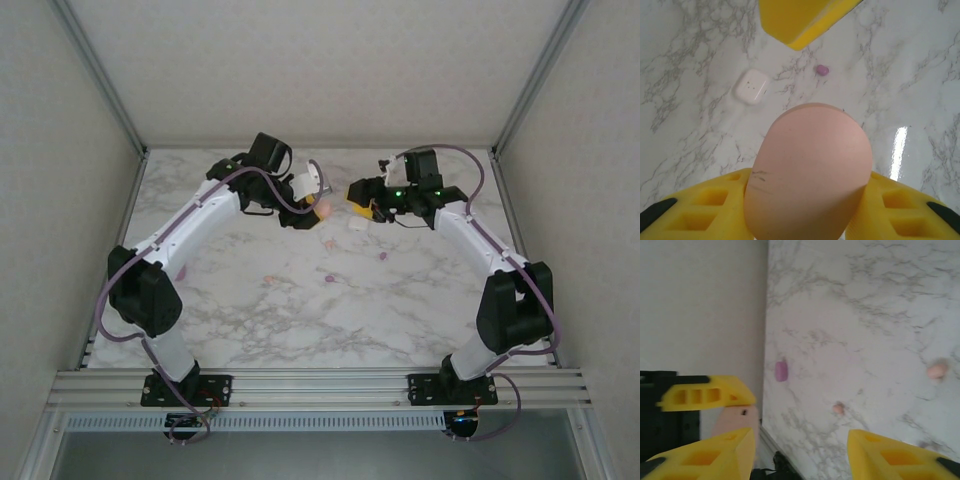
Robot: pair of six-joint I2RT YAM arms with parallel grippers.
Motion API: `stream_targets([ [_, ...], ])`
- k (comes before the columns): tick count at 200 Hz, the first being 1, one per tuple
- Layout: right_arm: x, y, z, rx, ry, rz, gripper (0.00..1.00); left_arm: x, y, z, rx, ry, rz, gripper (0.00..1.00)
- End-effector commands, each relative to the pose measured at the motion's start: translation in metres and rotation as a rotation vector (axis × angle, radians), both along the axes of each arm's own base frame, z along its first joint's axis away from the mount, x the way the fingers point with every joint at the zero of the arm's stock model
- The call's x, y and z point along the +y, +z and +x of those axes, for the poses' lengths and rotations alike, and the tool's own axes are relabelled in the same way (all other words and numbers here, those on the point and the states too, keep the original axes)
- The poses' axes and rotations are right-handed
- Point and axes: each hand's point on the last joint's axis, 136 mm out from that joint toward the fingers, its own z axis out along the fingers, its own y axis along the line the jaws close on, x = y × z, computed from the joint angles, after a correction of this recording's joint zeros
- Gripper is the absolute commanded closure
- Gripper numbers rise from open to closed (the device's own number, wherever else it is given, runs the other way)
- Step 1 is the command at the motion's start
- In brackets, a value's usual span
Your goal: Insert the wireless bluetooth earbuds into the charging case
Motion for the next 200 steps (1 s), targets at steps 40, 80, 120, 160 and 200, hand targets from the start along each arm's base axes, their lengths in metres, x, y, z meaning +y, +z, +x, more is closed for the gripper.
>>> stream_targets([
  [40, 0.012, 0.041, -0.017, -0.032, 0.067, 0.101, 0.46, -0.008, 0.018, -0.002, -0.008, 0.002, -0.053, 0.66],
  [80, 0.025, 0.043, -0.023, -0.01, 0.104, 0.118, 0.46, -0.01, 0.019, -0.001, -0.012, 0.002, -0.056, 0.66],
  [120, 0.04, 0.041, -0.031, 0.001, 0.164, 0.114, 0.47, -0.009, 0.02, -0.001, -0.021, 0.003, -0.054, 0.66],
  [160, 0.045, 0.029, -0.03, 0.033, 0.176, 0.083, 0.49, -0.011, 0.023, -0.003, -0.032, -0.004, -0.052, 0.66],
  [200, 0.049, 0.018, -0.03, 0.064, 0.188, 0.071, 0.51, -0.011, 0.025, -0.001, -0.049, -0.001, -0.053, 0.66],
])
